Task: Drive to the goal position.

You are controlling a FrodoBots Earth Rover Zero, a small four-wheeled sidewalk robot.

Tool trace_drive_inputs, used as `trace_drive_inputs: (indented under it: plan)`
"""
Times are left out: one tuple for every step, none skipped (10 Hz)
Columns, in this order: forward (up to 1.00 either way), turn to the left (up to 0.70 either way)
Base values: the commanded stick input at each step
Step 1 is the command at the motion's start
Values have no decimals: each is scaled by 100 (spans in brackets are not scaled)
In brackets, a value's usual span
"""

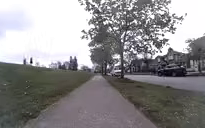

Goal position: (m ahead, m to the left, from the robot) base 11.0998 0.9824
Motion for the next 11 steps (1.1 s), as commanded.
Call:
trace_drive_inputs:
  plan:
    - [10,0]
    - [29,0]
    - [48,0]
    - [67,0]
    - [86,0]
    - [100,0]
    - [100,0]
    - [100,0]
    - [100,0]
    - [100,0]
    - [100,0]
